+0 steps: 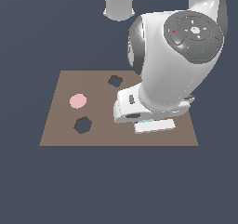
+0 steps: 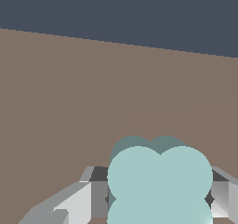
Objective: Insert a designated object into the corresponding slot on a board.
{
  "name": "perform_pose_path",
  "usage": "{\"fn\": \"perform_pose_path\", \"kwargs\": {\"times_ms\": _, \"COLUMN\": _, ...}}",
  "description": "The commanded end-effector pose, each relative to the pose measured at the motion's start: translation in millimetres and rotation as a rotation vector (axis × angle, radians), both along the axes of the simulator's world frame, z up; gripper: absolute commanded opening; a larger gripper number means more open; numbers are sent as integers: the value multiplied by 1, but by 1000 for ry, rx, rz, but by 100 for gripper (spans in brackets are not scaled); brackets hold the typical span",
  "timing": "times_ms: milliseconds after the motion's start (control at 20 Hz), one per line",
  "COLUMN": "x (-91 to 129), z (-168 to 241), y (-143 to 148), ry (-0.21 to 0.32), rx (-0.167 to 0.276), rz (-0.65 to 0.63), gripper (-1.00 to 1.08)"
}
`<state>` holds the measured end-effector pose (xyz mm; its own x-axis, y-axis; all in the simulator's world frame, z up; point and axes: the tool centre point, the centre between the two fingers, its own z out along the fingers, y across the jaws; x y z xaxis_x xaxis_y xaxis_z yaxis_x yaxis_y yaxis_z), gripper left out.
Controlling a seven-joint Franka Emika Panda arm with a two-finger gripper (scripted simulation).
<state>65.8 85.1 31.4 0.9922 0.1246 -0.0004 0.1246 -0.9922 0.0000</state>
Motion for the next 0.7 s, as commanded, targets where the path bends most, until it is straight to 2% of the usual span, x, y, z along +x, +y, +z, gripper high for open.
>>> {"fn": "perform_pose_path", "kwargs": {"times_ms": 0, "x": -10, "z": 1, "y": 0, "ry": -1, "rx": 0, "rz": 49, "gripper": -100}}
{"fn": "perform_pose_path", "kwargs": {"times_ms": 650, "x": -89, "z": 4, "y": -22, "ry": 0, "rx": -1, "rz": 439, "gripper": -100}}
